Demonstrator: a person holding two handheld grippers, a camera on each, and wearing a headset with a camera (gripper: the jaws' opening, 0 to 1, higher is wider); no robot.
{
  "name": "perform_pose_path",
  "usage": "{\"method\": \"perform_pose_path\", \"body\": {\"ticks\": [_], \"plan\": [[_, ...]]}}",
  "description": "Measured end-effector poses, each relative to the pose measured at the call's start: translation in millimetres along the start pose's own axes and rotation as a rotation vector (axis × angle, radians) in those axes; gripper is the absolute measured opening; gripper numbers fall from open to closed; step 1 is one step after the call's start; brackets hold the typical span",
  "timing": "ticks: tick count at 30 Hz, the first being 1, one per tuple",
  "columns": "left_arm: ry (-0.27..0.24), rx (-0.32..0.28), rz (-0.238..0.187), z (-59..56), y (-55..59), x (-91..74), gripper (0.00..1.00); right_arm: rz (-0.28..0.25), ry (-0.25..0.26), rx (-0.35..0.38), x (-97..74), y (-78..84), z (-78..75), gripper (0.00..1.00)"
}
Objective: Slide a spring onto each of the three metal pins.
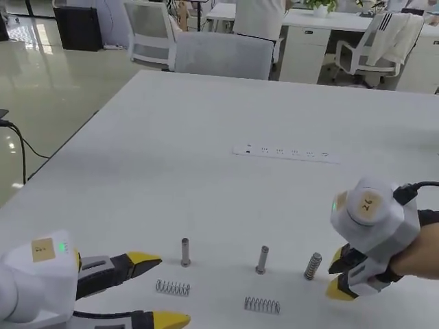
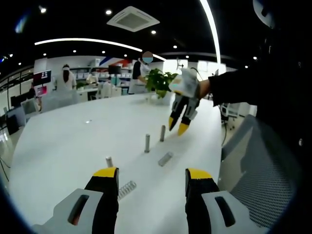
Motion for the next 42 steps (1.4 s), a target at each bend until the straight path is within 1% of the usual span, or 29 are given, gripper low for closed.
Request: {"method": "perform_pose_path", "body": {"ticks": [4,8,15,21,29,33,42], "plan": [[0.002,0.003,0.001,-0.5,0.2,0.1,0.5,-0.019,-0.011,-0.001,-0.6,-4.3,11.0,0.2],[0.003,0.004,0.004,-2.0,0.3,-0.4,0.5,-0.032,-0.023,-0.02,1.5,-11.4,23.7,0.2],[0.005,0.01,0.011,-4.0,0.5,-1.8,0.49,-0.048,-0.043,-0.057,4.8,-28.1,37.2,0.19],[0.008,0.011,0.015,-5.3,0.9,-2.0,0.5,-0.058,-0.044,-0.099,7.1,-44.0,41.9,0.19],[0.017,0.013,0.021,-7.6,2.1,0.8,0.49,-0.053,-0.063,-0.155,18.1,-61.2,47.2,0.17],[0.021,0.015,0.024,-8.2,2.2,2.2,0.49,-0.041,-0.07,-0.168,23.2,-64.4,46.3,0.16],[0.03,0.015,0.027,-8.4,3.1,5.2,0.49,-0.006,-0.081,-0.2,33.3,-64.5,45.9,0.14]]}}
Point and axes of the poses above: the centre of the closed fingertips' face, and the gripper's own axes: x roughly forward along the fingers, z roughly to its left, y roughly out of its underside, the point moved 3 cm from there along -x, roughly backward along the fingers, and after that the axes turned 11 degrees about z, right-handed, at the moved point
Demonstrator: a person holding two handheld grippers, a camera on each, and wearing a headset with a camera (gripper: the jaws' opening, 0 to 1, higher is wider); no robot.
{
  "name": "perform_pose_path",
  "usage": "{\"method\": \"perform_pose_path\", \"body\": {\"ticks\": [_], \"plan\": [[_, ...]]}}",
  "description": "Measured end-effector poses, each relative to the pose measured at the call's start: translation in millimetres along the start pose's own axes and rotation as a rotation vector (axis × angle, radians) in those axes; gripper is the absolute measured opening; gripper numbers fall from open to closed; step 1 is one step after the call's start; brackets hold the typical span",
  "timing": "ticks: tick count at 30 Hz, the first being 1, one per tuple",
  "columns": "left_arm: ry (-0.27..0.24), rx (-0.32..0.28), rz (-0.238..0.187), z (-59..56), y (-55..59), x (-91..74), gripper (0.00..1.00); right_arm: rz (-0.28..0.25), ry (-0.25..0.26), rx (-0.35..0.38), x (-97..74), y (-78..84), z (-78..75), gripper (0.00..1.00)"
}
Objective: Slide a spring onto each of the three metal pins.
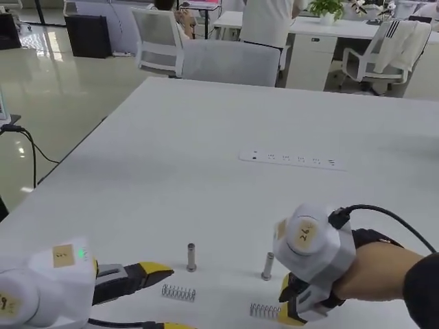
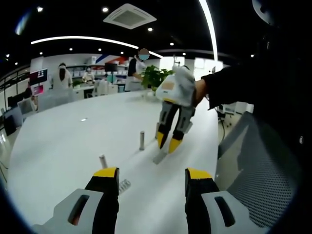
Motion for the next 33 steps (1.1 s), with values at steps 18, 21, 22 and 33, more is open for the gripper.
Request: {"method": "perform_pose_path", "body": {"ticks": [18,21,22,33], "plan": [[0.01,0.006,0.005,-1.6,-0.3,0.7,0.48,0.04,-0.011,-0.026,10.9,1.6,2.1,0.1],[0.011,0.007,0.005,-1.4,-0.6,0.6,0.48,0.039,-0.006,-0.028,11.4,1.6,1.3,0.09],[0.011,0.007,0.006,-1.3,-0.7,0.7,0.48,0.039,-0.005,-0.029,11.4,1.7,1.2,0.09],[0.018,0.02,0.011,-0.7,-3.2,0.7,0.47,0.046,0.011,-0.044,11.3,1.3,1.6,0.07]]}}
Point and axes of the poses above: the centre of the closed fingertips' face, and the gripper's own axes: x roughly forward along the fingers, z roughly to its left, y roughly out of its underside, the point moved 3 cm from there along -x, roughly backward along the fingers, and after that the axes turned 11 degrees about z, right-handed, at the moved point
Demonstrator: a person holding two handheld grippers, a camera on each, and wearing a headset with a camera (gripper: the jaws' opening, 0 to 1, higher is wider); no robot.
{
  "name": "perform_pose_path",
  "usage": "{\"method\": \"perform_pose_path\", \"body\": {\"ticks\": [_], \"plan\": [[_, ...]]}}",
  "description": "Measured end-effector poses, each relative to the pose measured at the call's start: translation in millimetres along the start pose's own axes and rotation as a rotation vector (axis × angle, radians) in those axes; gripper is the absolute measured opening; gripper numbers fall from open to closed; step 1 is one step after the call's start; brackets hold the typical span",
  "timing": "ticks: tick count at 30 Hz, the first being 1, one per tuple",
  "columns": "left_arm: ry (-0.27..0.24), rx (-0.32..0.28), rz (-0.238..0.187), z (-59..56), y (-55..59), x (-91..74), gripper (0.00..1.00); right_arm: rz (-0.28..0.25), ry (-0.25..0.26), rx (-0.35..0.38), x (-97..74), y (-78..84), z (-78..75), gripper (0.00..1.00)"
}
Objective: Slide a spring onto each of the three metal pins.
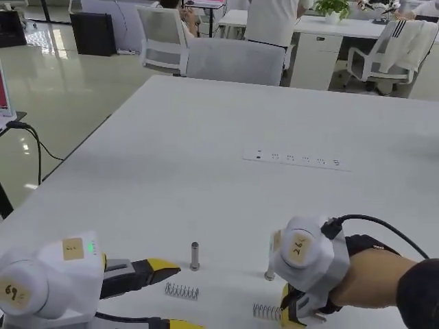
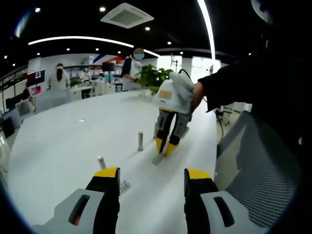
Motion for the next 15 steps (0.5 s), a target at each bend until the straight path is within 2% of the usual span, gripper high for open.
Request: {"method": "perform_pose_path", "body": {"ticks": [5,15], "plan": [[0.013,0.015,0.009,-2.1,-1.9,2.0,0.47,-0.007,-0.017,0.009,-6.8,-1.1,4.4,0.07],[0.063,0.063,0.01,-9.9,-16.7,10.1,0.43,-0.061,-0.028,0.02,-45.2,-7.5,8.5,0.07]]}}
Point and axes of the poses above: the centre of the closed fingertips' face, and the gripper's own axes: x roughly forward along the fingers, z roughly to its left, y roughly out of its underside, the point moved 3 cm from there along -x, roughly backward along the fingers, and after that the axes turned 11 degrees about z, right-handed, at the moved point
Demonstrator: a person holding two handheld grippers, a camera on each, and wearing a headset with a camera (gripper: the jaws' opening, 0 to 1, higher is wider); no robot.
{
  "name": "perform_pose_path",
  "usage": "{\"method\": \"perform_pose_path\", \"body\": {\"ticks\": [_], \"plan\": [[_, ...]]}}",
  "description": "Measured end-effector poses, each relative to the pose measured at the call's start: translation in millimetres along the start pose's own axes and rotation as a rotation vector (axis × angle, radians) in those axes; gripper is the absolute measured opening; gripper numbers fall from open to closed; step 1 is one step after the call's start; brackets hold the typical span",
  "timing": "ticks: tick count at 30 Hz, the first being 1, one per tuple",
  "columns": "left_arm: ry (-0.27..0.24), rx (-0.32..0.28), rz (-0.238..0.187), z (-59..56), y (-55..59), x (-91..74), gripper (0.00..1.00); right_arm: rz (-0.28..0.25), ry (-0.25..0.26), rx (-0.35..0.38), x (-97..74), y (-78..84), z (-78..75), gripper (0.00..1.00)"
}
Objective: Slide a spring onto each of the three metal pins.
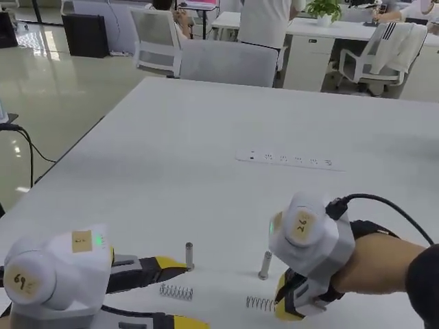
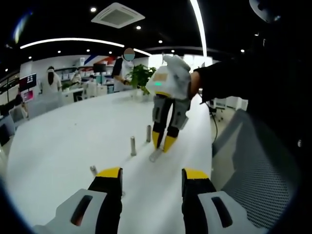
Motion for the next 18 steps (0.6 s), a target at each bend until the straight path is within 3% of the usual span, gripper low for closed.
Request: {"method": "perform_pose_path", "body": {"ticks": [11,18], "plan": [[0.049,0.05,-0.003,-5.1,-18.3,11.1,0.37,-0.012,0.024,-0.066,-39.2,-17.7,9.6,0.07],[0.08,0.089,-0.007,-12.3,-30.4,19.4,0.33,-0.015,0.023,-0.108,-50.6,-29.0,17.3,0.07]]}}
Point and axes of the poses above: the centre of the closed fingertips' face, and the gripper's own axes: x roughly forward along the fingers, z roughly to its left, y roughly out of its underside, the point moved 3 cm from there along -x, roughly backward along the fingers, and after that the axes turned 11 degrees about z, right-handed, at the moved point
